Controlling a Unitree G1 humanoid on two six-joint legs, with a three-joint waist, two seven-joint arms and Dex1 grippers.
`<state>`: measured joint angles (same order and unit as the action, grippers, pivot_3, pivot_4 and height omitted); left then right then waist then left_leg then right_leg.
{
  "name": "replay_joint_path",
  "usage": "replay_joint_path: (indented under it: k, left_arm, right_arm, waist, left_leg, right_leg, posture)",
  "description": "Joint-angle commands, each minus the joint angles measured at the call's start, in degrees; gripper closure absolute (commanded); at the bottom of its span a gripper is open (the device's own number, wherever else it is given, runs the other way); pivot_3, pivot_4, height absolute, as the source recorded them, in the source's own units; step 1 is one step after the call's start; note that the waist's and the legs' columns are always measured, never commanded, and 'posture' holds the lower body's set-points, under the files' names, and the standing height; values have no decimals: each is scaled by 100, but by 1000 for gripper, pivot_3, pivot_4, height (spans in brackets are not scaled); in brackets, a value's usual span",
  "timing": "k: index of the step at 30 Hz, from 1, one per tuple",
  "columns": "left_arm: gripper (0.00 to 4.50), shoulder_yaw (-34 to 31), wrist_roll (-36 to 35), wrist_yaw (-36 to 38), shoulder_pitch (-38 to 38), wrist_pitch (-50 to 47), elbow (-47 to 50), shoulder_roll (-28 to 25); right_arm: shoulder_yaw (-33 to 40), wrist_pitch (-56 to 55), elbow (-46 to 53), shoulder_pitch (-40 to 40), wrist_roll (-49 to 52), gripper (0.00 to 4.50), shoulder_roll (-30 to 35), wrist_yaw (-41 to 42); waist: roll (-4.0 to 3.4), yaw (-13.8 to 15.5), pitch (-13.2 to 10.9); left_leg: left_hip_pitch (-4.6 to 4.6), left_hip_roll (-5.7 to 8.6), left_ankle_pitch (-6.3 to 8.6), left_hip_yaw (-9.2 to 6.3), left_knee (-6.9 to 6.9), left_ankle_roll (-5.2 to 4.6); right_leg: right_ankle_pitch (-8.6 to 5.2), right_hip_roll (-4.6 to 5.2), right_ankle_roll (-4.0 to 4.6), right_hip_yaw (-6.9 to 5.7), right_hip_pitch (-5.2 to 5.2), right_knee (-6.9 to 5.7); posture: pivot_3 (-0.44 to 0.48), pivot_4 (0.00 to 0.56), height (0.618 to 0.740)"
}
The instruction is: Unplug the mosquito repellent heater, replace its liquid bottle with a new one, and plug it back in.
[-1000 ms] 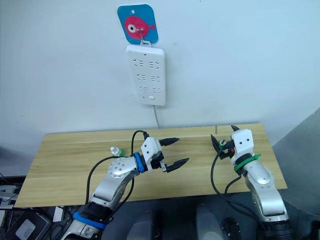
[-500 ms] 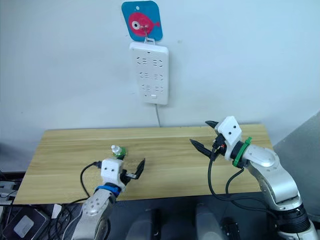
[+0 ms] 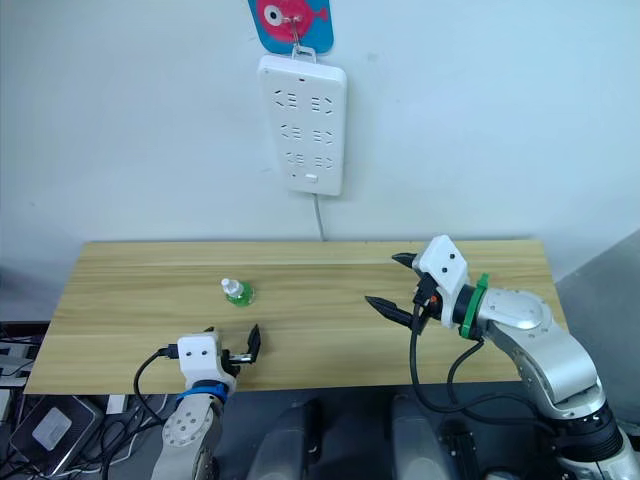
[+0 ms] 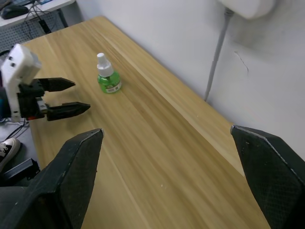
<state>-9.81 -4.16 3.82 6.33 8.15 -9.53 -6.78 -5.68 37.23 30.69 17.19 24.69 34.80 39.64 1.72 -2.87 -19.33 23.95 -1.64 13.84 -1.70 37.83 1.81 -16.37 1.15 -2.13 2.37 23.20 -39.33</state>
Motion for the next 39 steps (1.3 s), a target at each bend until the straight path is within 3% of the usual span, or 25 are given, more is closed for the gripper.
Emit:
replay_joint_path:
  k: [1,12,21,24,27,29,33,36,39]
  left_arm:
    - [0,-179,-52,-25,-414,484,-547,-103]
    - [0,-144,-212,767,-1745,1351,-2718,-300]
    - [0,-100,-129,867,-2092,1846,-3399,-400]
    - [629,-91,-102,834,-2146,1949,-3487,-411]
    - [1560,-70,-101,862,-2189,1999,-3521,-444]
    - [2187,-18,-53,878,-2193,1989,-3436,-497]
    - [2249,274,-9,1237,-2081,1623,-2714,-613]
    - [2249,895,-129,2328,-2014,823,-1579,-911]
    - [2249,1474,-777,3906,-2113,-401,-446,-1406]
  right_arm:
    - [-53,115,344,192,194,33,-73,36]
    - [-1,757,438,729,527,33,-302,-217]
    - [50,978,460,828,633,33,-388,-363]
    - [85,1031,425,835,682,0,-397,-428]
    - [81,1035,411,844,687,0,-414,-462]
    - [72,1001,405,822,666,0,-413,-475]
    - [106,857,424,665,570,0,-324,-455]
    - [308,841,482,488,644,0,-205,-431]
    - [572,940,565,301,865,0,2,-296]
  waist:
    - [3,1,-52]
    - [-3,1,-129]
    - [-30,-4,-153]
    - [-35,-5,-163]
    - [-37,-18,-165]
    - [-38,-24,-165]
    - [-37,-22,-166]
    - [-37,-1,-172]
    - [-37,38,-174]
  left_leg:
    - [-1,0,0,1,-2,0]
    - [13,8,0,12,-2,1]
    - [11,5,0,15,-4,2]
    - [11,5,0,16,-4,3]
    - [11,5,0,17,-7,3]
    - [11,4,0,18,-9,4]
    - [12,4,0,18,-12,5]
    - [20,5,1,16,-16,9]
    - [37,7,-1,12,-16,15]
  right_leg:
    - [0,0,0,0,-1,2]
    - [19,10,-32,0,0,35]
    - [19,10,-37,2,0,36]
    - [19,11,-39,2,1,38]
    - [18,11,-42,3,1,40]
    - [17,11,-44,3,2,41]
    - [6,11,-63,2,3,42]
    - [7,13,-63,0,7,50]
    - [21,15,-43,-5,17,54]
  posture:
    - [-47,434,740]
    - [-71,447,740]
    - [-85,449,740]
    - [-84,448,740]
    - [-80,440,740]
    - [-79,437,740]
    - [-71,423,740]
    - [-59,411,740]
    - [-49,391,740]
